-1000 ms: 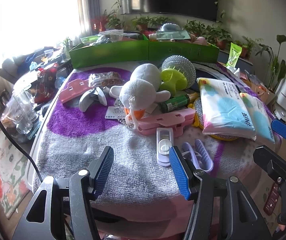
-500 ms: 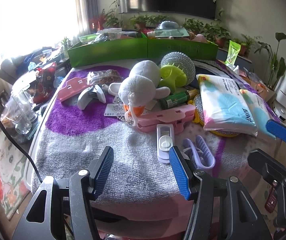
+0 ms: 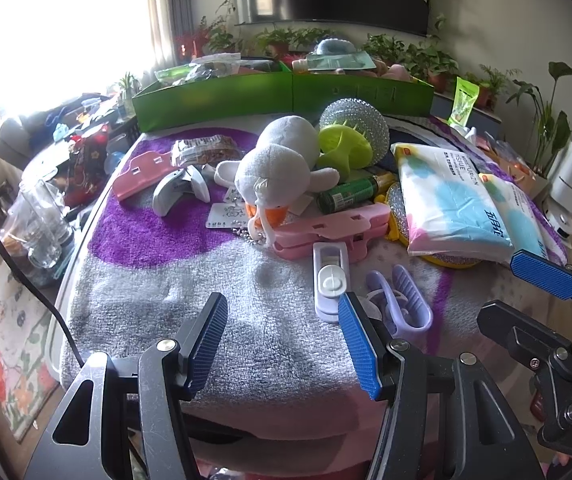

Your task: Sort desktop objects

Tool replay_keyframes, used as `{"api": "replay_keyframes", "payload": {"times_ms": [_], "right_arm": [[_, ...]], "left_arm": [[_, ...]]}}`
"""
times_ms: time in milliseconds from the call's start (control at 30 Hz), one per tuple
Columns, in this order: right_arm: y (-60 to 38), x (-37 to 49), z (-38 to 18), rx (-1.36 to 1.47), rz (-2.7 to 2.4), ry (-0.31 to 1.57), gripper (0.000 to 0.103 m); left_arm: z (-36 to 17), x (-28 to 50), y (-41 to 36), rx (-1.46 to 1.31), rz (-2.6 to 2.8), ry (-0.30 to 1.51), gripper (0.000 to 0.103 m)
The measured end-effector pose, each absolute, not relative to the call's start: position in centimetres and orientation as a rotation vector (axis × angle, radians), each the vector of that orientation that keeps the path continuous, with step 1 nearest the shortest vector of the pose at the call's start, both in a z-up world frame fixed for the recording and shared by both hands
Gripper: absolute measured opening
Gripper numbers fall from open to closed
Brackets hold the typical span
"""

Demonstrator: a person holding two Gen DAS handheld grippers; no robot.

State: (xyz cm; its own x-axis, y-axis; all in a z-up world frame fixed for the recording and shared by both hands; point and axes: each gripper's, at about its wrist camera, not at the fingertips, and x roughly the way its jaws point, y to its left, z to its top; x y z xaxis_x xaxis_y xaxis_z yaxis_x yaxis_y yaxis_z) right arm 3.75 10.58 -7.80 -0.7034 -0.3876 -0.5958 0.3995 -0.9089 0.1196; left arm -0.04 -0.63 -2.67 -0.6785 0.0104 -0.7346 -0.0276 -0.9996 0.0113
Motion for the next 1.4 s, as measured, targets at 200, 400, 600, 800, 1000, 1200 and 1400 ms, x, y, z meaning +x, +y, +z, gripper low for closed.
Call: {"api": "replay_keyframes", "payload": {"times_ms": [200, 400, 600, 800, 1000, 1200, 1400], "right_arm": [[10.1, 3.5, -8.2, 0.917, -2.538, 0.034, 0.057], [9.3, 3.0, -9.2, 0.997, -2.459, 0.021, 0.025], [8.6, 2.2, -10.2, 1.053, -2.4, -0.034, 0.027], [7.4, 1.7, -10.6, 1.073, -2.396, -0.008, 0.029], [6.9, 1.5, -10.5, 1.056, -2.388, -0.01, 0.043], [6.1, 1.0, -10.6, 1.055, -2.415, 0.001, 0.047], [5.7, 0.2, -11.0, 1.046, -2.455, 0.007, 0.042]], "left_arm": [[-3.1, 0.0, -0.5, -1.253, 2.838, 0.043, 0.058], [-3.2, 0.2, -0.3, -1.228, 2.799, 0.024, 0.058], [-2.9, 0.0, -0.4, -1.207, 2.775, 0.013, 0.058], [-2.7, -0.2, -1.6, -1.208, 2.811, -0.005, 0.058], [-2.8, -0.1, -1.7, -1.211, 2.808, 0.01, 0.058], [-2.7, -0.3, -2.1, -1.21, 2.814, 0.008, 0.058], [-2.6, -0.3, -2.5, -1.206, 2.821, 0.0, 0.058]]}}
